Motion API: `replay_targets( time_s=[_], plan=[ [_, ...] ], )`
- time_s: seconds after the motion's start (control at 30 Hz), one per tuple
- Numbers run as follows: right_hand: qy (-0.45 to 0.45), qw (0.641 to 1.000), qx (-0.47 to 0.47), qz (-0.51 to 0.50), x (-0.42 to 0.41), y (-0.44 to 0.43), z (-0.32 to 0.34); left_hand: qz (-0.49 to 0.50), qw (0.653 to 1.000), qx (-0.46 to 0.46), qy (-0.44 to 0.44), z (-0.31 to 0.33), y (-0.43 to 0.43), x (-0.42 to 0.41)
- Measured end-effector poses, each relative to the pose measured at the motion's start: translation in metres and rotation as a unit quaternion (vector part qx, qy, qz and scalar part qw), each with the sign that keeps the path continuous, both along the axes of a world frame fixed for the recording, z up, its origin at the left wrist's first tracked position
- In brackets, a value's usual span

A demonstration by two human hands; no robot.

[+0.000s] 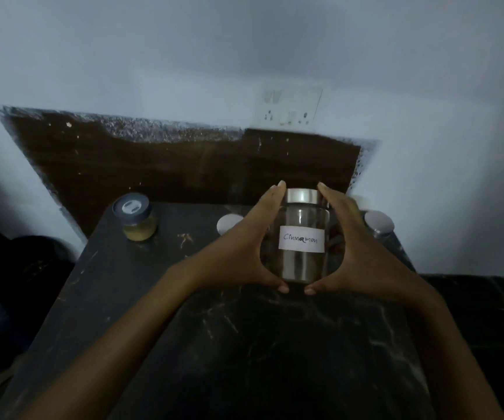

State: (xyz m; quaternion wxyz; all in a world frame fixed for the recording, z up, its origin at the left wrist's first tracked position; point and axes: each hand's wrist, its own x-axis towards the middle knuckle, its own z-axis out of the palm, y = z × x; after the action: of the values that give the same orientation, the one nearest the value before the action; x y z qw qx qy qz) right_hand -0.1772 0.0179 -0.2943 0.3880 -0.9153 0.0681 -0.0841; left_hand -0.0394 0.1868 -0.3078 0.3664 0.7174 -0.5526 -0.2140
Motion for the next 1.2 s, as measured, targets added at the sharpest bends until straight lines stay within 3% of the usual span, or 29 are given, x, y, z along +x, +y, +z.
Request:
replay_targets(
  time_s=[0.4,0.63,0.83,0.93,1.07,1.2],
  plan=[
    [-0.178,0.978,-0.110,-0.017,0.025,-0.044,0.144,-0.043,0.978,-0.116,-0.166,0.152,-0.058,0.036],
    [-0.273,0.946,-0.173,-0.035,0.039,-0.067,0.219,-0.038,0.933,-0.197,-0.297,0.236,-0.084,0.054],
    [-0.369,0.892,-0.251,-0.067,0.063,-0.091,0.298,0.021,0.867,-0.279,-0.412,0.309,-0.102,0.069],
    [-0.409,0.866,-0.277,-0.075,0.081,-0.101,0.324,0.077,0.811,-0.318,-0.486,0.327,-0.110,0.094],
    [-0.421,0.854,-0.294,-0.085,0.108,-0.109,0.350,0.254,0.724,-0.233,-0.598,0.334,-0.118,0.144],
    [-0.411,0.856,-0.301,-0.083,0.127,-0.111,0.373,0.297,0.688,-0.189,-0.635,0.323,-0.126,0.174]
  ],
)
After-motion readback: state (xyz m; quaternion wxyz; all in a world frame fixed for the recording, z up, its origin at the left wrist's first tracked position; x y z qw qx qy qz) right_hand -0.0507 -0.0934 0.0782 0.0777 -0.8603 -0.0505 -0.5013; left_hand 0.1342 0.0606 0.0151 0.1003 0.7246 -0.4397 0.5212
